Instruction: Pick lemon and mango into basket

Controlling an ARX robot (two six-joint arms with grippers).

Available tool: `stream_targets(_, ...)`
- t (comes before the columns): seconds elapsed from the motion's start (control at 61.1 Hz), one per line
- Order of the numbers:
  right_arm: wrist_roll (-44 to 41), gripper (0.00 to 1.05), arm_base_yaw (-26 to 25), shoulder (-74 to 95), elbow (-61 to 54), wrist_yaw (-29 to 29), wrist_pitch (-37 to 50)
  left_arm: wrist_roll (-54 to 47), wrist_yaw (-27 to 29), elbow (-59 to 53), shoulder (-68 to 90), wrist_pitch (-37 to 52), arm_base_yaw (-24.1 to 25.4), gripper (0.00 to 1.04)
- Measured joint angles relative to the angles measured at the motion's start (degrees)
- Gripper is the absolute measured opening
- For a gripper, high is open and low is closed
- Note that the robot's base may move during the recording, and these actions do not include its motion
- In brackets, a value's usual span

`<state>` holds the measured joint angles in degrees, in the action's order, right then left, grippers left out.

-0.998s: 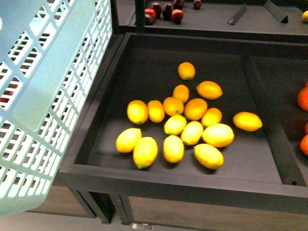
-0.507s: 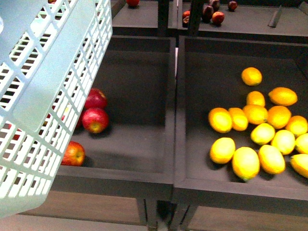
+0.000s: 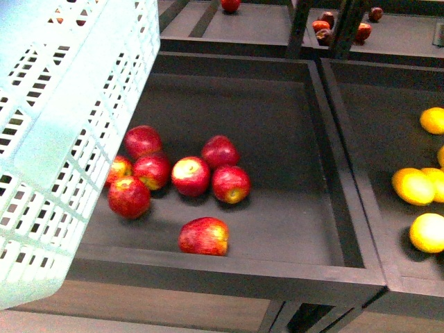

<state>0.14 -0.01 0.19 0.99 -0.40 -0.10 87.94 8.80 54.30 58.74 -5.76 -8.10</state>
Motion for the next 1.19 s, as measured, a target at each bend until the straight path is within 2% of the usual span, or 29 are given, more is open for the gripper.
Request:
stream_targets(0.016, 0.0, 0.96, 0.0, 0.0, 0.0, 0.0, 0.0, -0.3, 0.0, 0.0, 0.0, -0.1, 0.1, 0.29)
stream_targets(0.098, 0.0, 0.96, 0.0, 0.0, 0.0, 0.2, 0.0, -11.0, -10.7, 7.3, 3.8, -14.4, 0.9, 0.29)
stream_targets(0.131, 0.0, 0.96, 0.0, 0.0, 0.0, 0.2, 0.0, -21.1, -17.4, 12.5, 7.7, -21.2, 0.2, 0.28)
stream_targets(0.18, 0.0, 0.96, 0.0, 0.0, 0.0, 0.2, 0.0, -29.0, -21.4, 15.7, 11.6, -22.6, -1.6, 0.28)
stream_targets(0.327, 0.0, 0.96, 0.0, 0.0, 0.0, 0.3, 0.0, -42.1, -23.7, 23.1, 23.7, -20.0, -8.4, 0.28)
stream_targets(0.442, 0.0, 0.96, 0.0, 0.0, 0.0, 0.4, 0.0, -44.7, -27.0, 28.4, 29.6, -20.2, -12.0, 0.28)
stream_targets(0.573, 0.0, 0.96, 0.0, 0.0, 0.0, 0.4, 0.0, -43.3, -31.6, 32.9, 34.9, -21.0, -17.3, 0.28)
stream_targets(0.818, 0.0, 0.96, 0.0, 0.0, 0.0, 0.4, 0.0, -41.8, -33.3, 38.6, 40.3, -20.5, -26.0, 0.28)
stream_targets(1.194, 0.0, 0.96, 0.0, 0.0, 0.0, 0.4, 0.0, -42.0, -33.5, 38.9, 40.3, -20.6, -27.1, 0.28)
